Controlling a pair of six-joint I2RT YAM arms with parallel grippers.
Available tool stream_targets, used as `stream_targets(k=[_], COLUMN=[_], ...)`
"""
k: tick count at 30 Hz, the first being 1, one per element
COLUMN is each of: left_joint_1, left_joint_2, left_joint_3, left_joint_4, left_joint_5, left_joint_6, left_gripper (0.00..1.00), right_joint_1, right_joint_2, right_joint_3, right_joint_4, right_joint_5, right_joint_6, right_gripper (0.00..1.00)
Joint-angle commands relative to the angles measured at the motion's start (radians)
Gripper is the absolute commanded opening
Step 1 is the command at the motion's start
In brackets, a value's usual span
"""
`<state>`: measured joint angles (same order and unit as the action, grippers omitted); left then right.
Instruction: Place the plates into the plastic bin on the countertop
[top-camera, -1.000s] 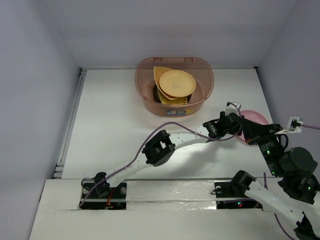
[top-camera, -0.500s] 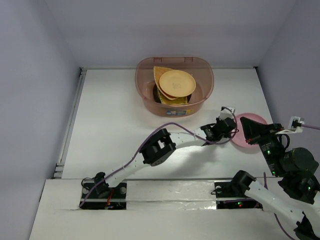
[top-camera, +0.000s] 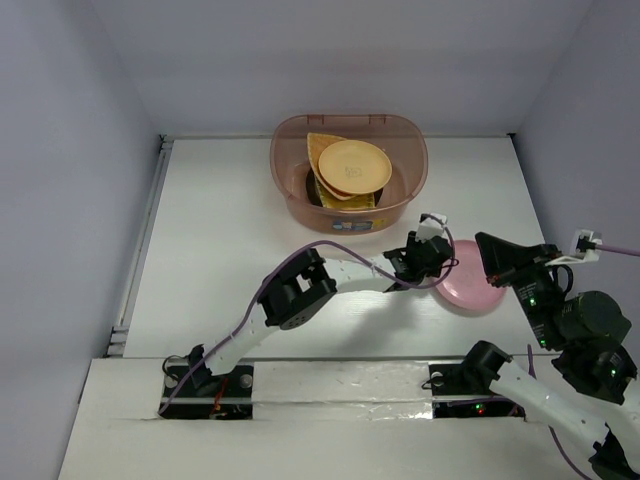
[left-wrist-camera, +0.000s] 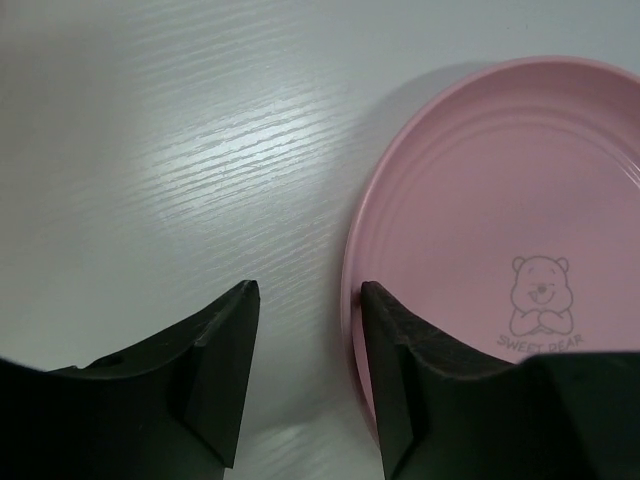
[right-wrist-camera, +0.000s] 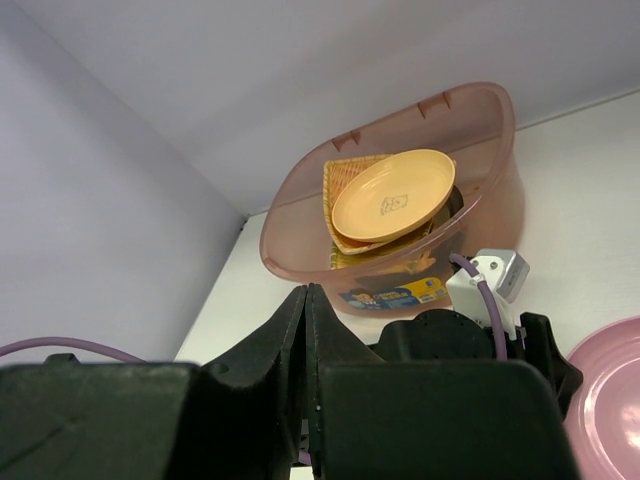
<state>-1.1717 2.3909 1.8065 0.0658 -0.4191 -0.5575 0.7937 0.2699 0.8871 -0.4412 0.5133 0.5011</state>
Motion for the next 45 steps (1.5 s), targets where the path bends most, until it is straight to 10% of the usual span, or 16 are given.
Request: stream_targets(k=[1,6,12,29,45], left_joint_1=[0.001,0.001,0.001,0.220,0.647], left_joint_2=[-0.016,0.017,0.021,-0.656,-0.601], left_joint_3=[0.007,0.036,0.024,-0.305,-0.256], left_joint_4=[-0.017,0.015,0.039,0.256,0.118], left_joint_5=[0.012,0.080,0.109,0.046,0.080], left_joint_6=[0.024,0.038,0.028,0.103,0.079], left_gripper=[0.42,0.38,0.00,0.00,0.00], right_joint_1=[0.006,0.006,0.006,0.006,0.006], right_joint_2=[0.011,0.022,0.023,-0.092,0.037], right_joint_3=[-0.004,-0.008,-0.008,-0.028,-0.030], right_joint_4=[0.045,0.056,0.055,0.050,0.085], right_joint_5=[-0.010,-0.012,-0.009,0.064,-0.058], right_joint_6=[0.002,0.002,0.004,0.007,-0.004], right_gripper=[0.07,0.07,0.07,0.07,0.10])
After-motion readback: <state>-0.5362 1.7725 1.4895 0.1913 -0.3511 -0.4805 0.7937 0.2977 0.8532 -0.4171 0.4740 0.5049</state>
